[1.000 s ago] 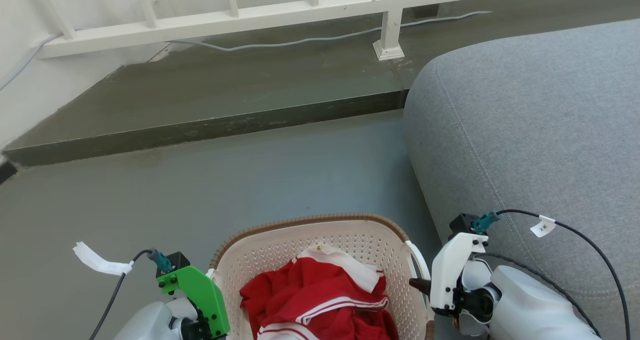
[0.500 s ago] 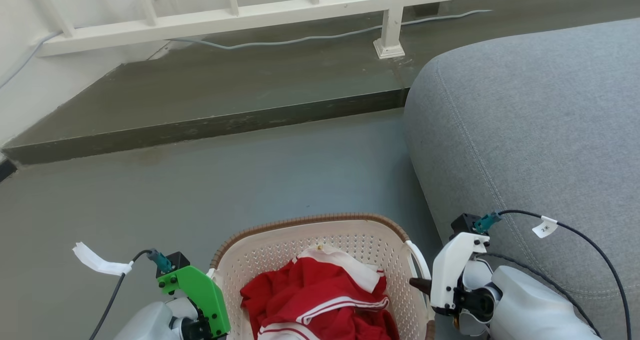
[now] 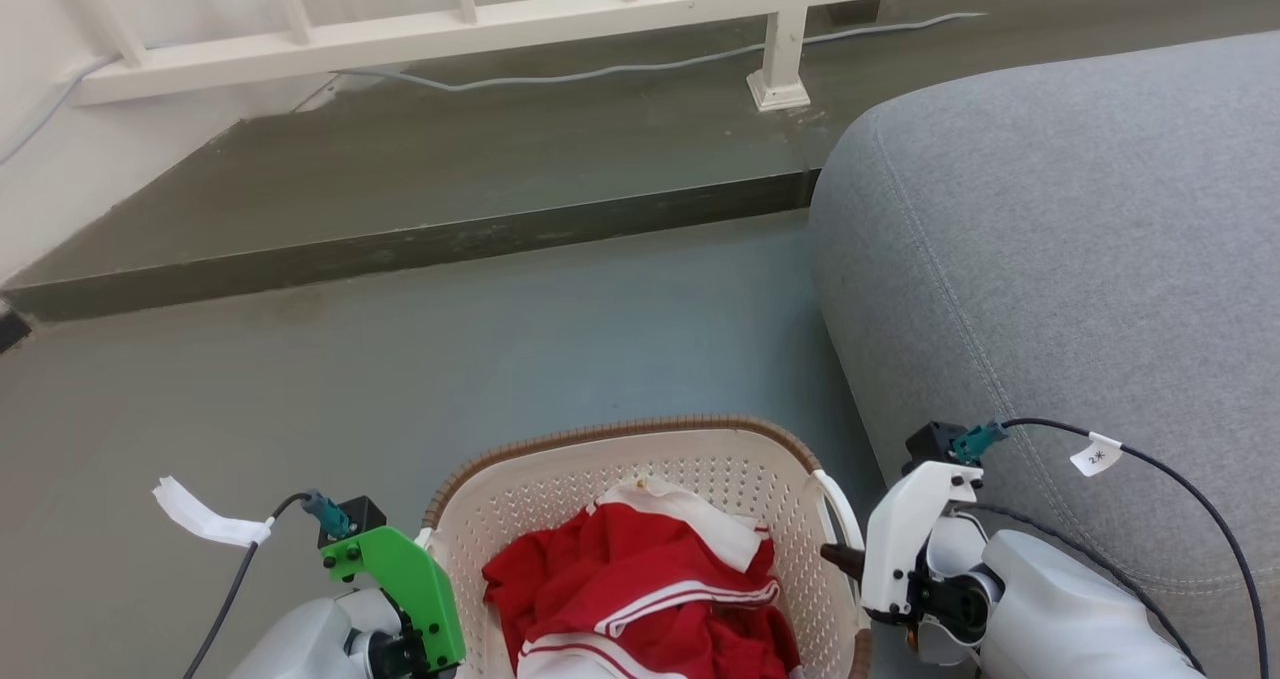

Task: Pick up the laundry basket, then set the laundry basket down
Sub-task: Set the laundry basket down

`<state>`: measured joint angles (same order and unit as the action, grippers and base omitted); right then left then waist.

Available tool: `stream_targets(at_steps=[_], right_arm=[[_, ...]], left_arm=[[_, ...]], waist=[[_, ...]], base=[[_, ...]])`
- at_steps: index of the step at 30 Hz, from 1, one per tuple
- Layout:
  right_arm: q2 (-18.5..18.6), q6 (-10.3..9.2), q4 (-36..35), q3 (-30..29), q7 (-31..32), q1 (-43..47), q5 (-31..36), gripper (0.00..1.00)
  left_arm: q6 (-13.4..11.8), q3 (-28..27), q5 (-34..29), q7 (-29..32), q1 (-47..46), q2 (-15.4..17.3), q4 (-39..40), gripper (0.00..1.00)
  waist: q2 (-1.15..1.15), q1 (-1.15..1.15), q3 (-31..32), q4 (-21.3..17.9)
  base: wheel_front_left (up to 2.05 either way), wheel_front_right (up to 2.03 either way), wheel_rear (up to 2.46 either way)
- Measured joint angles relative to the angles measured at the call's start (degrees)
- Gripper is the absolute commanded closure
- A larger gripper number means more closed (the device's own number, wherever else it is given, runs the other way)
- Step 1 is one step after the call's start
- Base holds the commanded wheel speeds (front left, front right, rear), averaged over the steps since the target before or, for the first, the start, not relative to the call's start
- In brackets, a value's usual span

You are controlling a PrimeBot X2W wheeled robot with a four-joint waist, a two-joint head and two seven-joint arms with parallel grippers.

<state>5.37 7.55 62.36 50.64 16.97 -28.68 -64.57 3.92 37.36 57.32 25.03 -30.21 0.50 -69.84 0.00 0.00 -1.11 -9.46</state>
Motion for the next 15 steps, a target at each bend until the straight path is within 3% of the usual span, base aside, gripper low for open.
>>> stream_targets(at_steps=[15], right_arm=[[1.0,0.0,-2.0,1.3,-5.9,-2.4,1.5,1.0]], left_arm=[[-2.2,1.6,-1.6,-6.8,-2.0,0.2,2.3,1.0]], waist=[[0.0,0.0,-6.0,0.5]], base=[[0.0,0.0,0.0]])
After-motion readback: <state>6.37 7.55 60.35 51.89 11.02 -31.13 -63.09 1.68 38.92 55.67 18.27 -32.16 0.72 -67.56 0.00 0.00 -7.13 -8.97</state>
